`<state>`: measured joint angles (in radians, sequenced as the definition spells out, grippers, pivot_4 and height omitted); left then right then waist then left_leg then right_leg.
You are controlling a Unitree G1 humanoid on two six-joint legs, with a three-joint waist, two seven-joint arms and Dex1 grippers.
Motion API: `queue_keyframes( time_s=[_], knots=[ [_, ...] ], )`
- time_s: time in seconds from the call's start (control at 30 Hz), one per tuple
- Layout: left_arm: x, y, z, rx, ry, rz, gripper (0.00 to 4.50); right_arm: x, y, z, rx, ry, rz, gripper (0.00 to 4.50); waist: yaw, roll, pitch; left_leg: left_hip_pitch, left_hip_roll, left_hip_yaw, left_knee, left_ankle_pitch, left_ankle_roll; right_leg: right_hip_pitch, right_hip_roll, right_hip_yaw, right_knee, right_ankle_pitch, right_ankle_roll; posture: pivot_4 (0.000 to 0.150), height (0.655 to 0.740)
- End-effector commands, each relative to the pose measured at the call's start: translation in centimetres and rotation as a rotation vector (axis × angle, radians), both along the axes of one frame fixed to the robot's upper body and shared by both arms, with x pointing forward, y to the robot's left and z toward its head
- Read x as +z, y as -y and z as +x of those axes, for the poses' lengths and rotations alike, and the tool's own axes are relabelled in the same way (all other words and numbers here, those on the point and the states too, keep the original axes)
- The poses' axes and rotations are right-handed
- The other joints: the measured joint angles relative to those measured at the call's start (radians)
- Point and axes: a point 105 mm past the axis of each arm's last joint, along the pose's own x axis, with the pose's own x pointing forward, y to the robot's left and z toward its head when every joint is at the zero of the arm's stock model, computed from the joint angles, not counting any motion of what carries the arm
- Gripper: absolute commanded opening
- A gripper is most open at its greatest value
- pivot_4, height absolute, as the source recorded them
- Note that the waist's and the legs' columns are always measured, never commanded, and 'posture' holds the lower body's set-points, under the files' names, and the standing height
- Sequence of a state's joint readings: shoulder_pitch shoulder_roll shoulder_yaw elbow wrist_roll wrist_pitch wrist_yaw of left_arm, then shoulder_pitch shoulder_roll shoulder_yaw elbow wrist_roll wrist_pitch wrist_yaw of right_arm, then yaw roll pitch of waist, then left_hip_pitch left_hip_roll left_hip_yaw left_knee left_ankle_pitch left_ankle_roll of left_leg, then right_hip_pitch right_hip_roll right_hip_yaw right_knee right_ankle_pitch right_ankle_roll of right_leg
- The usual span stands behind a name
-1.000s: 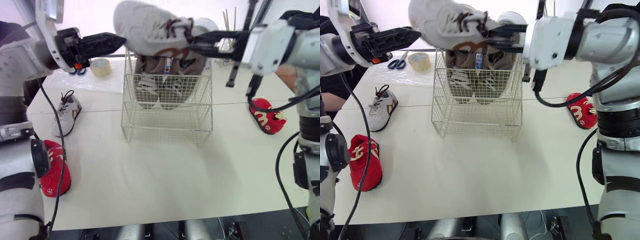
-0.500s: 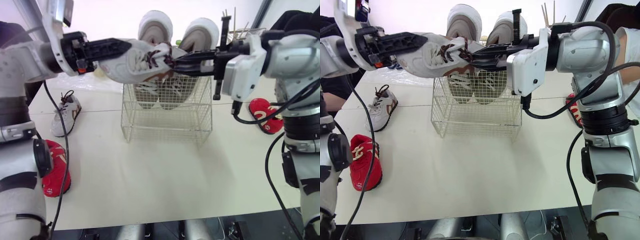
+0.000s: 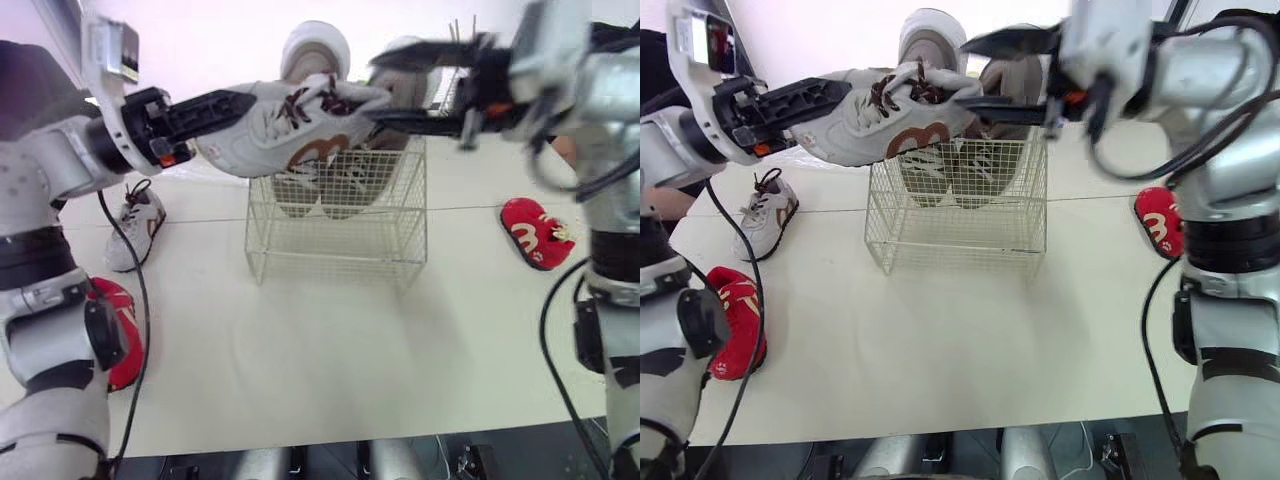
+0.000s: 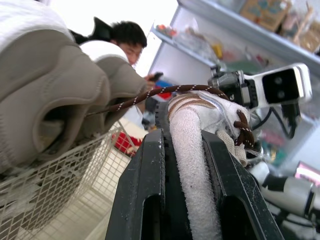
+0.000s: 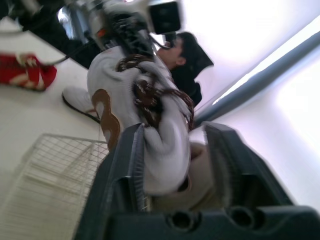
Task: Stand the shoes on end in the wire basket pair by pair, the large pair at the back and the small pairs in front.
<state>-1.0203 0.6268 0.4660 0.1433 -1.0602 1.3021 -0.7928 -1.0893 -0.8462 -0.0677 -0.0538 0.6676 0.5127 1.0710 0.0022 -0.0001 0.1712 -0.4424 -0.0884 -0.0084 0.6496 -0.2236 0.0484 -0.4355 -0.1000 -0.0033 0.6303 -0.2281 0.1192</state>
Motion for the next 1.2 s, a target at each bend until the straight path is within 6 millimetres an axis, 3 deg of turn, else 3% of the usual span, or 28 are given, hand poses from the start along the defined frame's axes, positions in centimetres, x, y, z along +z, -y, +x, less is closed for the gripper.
queue_keyframes(
  time_s=[0.03, 0.07, 0.23, 0.4, 0.53, 0.87, 1.1, 1.2],
  knots=[
    [1.9, -0.7, -1.4, 0.042, 0.100, -0.088, 0.35, 1.2, 1.9, -1.9, 0.066, -0.232, 0.184, 4.06, 0.005, 0.000, 0.000, 0.000, 0.000, 0.000, 0.000, -0.001, -0.001, 0.000, 0.000, 0.000, 0.000, 0.000, 0.000, 0.150, 0.7400],
    [1.8, -0.7, -1.5, 0.052, 0.103, -0.106, 0.35, 0.9, 2.2, -1.9, 0.073, -0.305, 0.225, 4.44, 0.005, 0.000, 0.000, 0.000, 0.000, 0.000, 0.000, -0.001, -0.002, 0.000, 0.000, 0.000, 0.000, 0.000, 0.000, 0.150, 0.7400],
    [1.7, 0.1, -2.0, 0.068, 0.127, -0.194, 0.35, -3.3, 1.3, -0.7, 0.086, -0.573, 0.391, 4.44, 0.005, -0.001, -0.001, 0.000, 0.000, 0.000, -0.001, -0.004, 0.001, 0.000, 0.000, 0.001, 0.000, 0.000, 0.000, 0.150, 0.7400],
    [1.7, 1.1, -2.0, 0.071, 0.124, -0.266, 0.35, -5.2, -1.2, 1.1, 0.114, -0.741, 0.580, 4.44, 0.004, -0.001, -0.001, 0.000, 0.000, 0.001, 0.000, 0.001, -0.002, -0.001, 0.000, 0.001, 0.002, 0.000, 0.000, 0.150, 0.7400],
    [1.2, 2.0, -1.9, 0.062, 0.112, -0.272, 0.35, -4.3, -2.8, 1.6, 0.170, -0.778, 0.681, 4.44, 0.005, -0.001, -0.001, 0.000, 0.000, 0.001, 0.000, 0.002, -0.002, -0.001, 0.001, 0.001, 0.002, 0.000, 0.000, 0.150, 0.7400],
    [-0.3, 3.0, -1.6, 0.071, 0.073, -0.259, 0.35, -1.3, -5.3, 0.5, 0.334, -0.728, 0.709, 4.44, 0.003, -0.001, -0.001, 0.000, 0.000, 0.001, 0.000, 0.001, -0.001, 0.000, 0.002, 0.001, 0.002, 0.000, 0.000, 0.150, 0.7400],
    [-0.4, 3.1, -1.5, 0.101, 0.078, -0.279, 0.35, -1.2, -6.9, -0.1, 0.393, -0.726, 0.665, 4.44, -0.001, -0.001, -0.001, 0.000, 0.000, 0.001, 0.000, 0.001, -0.001, -0.001, 0.002, 0.001, 0.002, 0.000, 0.000, 0.150, 0.7400],
    [-0.2, 2.9, -1.5, 0.118, 0.083, -0.297, 0.35, -1.5, -7.0, 0.0, 0.388, -0.733, 0.651, 3.63, 0.001, -0.001, -0.001, 0.000, 0.000, 0.001, 0.000, 0.001, -0.001, -0.001, 0.002, 0.001, 0.002, 0.000, 0.000, 0.150, 0.7400]
  ],
)
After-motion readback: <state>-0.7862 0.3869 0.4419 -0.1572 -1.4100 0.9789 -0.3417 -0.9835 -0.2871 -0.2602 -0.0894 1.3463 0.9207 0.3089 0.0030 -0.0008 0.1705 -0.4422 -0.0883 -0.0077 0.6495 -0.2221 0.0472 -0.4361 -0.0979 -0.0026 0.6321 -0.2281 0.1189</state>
